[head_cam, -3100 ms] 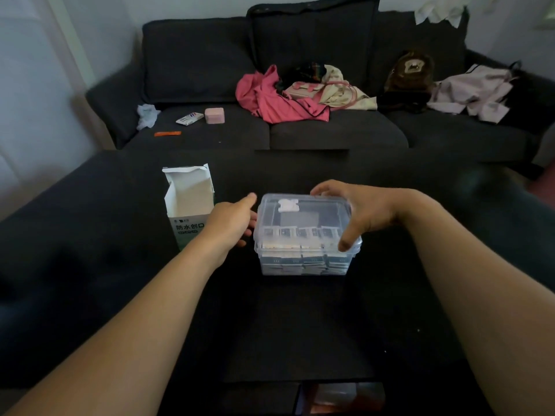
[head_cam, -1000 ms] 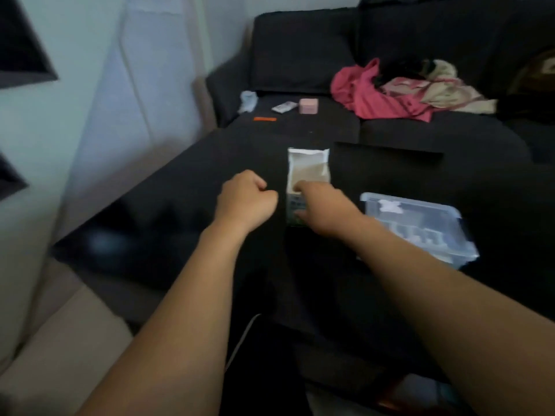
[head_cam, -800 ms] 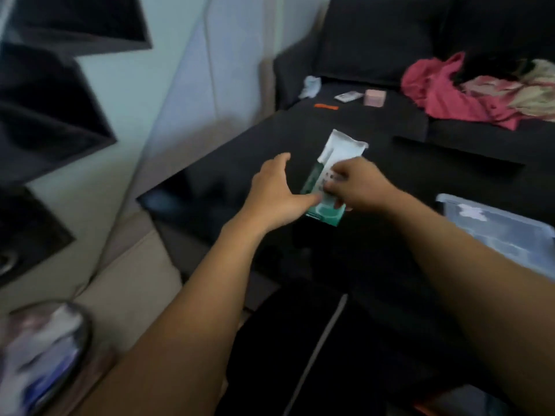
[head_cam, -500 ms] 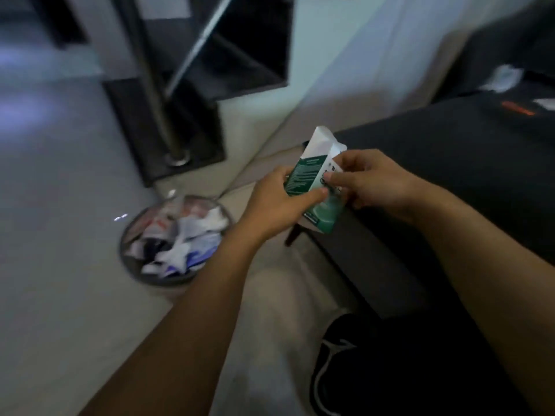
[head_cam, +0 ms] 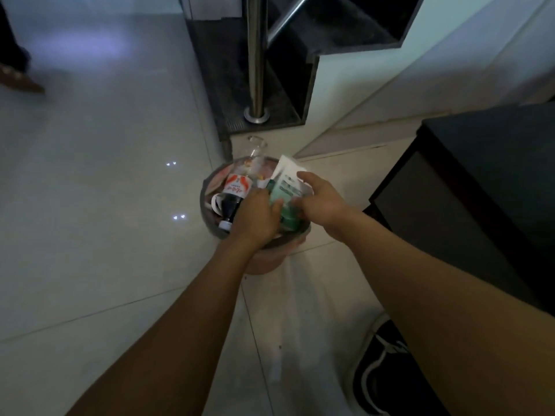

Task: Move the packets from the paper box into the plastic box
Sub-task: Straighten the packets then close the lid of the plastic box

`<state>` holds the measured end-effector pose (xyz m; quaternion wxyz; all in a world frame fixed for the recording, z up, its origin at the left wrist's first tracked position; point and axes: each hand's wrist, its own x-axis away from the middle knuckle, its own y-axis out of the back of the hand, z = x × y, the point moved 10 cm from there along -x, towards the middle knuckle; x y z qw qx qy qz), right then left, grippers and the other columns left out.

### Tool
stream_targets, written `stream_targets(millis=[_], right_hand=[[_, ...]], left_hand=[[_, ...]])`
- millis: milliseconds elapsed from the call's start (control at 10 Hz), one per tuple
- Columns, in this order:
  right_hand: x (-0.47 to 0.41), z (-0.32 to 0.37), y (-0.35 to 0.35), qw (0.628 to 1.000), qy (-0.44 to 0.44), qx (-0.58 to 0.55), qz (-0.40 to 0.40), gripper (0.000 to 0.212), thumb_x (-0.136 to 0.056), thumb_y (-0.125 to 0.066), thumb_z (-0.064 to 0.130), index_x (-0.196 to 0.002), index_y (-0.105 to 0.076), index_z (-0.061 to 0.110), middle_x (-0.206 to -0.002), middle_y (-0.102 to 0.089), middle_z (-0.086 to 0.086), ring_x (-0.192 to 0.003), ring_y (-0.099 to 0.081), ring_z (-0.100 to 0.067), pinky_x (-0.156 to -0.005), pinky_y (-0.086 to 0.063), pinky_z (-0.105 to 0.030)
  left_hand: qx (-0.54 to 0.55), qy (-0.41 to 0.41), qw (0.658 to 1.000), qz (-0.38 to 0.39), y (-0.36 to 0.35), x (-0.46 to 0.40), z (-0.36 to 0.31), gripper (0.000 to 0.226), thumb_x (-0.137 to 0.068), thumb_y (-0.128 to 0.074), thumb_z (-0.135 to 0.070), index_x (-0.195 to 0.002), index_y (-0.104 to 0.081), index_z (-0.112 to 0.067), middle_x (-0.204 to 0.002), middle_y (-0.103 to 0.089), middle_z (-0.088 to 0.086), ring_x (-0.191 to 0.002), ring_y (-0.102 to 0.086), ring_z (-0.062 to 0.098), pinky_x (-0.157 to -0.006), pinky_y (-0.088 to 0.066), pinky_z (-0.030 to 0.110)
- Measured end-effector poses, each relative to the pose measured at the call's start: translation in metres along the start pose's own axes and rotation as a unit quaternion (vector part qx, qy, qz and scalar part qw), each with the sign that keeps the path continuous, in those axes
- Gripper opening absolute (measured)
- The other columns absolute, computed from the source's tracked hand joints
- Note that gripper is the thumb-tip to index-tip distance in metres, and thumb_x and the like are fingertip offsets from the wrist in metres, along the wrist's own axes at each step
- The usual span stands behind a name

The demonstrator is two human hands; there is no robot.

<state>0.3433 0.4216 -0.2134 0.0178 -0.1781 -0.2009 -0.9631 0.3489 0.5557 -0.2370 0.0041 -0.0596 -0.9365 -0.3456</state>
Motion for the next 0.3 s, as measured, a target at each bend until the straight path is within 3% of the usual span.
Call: stream_targets(millis=[100, 200, 300], right_hand=[[0.005, 0.001, 0.01, 1.0, 0.021, -0.017, -0.014, 0.06, -0.095, -0.056, -0.007, -0.149, -0.044, 0.013, -0.127, -0.053, -0.007, -0.106, -0.062, -0.023, -0.075, -0.06, -0.028], [0.012, 0.001, 0.035, 0.998, 0.046, 0.021, -0.034, 0.04, -0.095, -0.061, 0.0, -0.134, -0.059, 0.007, -0.117, -0.06, -0.001, -0.103, -0.065, -0.024, -0.077, -0.06, -0.031], [0.036, 0.009, 0.086, 0.998, 0.044, 0.032, -0.035, 0.027, -0.097, -0.062, 0.008, -0.124, -0.064, 0.006, -0.1, -0.063, 0.0, -0.087, -0.066, -0.022, -0.068, -0.057, -0.03]], left_hand=[[-0.027, 0.029, 0.999, -0.035, 0.004, -0.008, 0.004, 0.038, -0.101, -0.053, -0.031, -0.127, -0.06, -0.004, -0.123, -0.065, 0.016, -0.113, -0.061, 0.032, -0.096, -0.05, 0.046], [-0.046, 0.031, 0.994, -0.092, 0.015, -0.011, -0.006, 0.047, -0.097, -0.058, -0.034, -0.136, -0.055, -0.006, -0.132, -0.062, 0.016, -0.123, -0.056, 0.032, -0.106, -0.045, 0.045], [-0.033, -0.027, 0.992, -0.122, 0.017, -0.012, -0.07, 0.051, -0.096, -0.062, -0.032, -0.139, -0.054, -0.006, -0.14, -0.056, 0.016, -0.13, -0.05, 0.033, -0.11, -0.036, 0.039]])
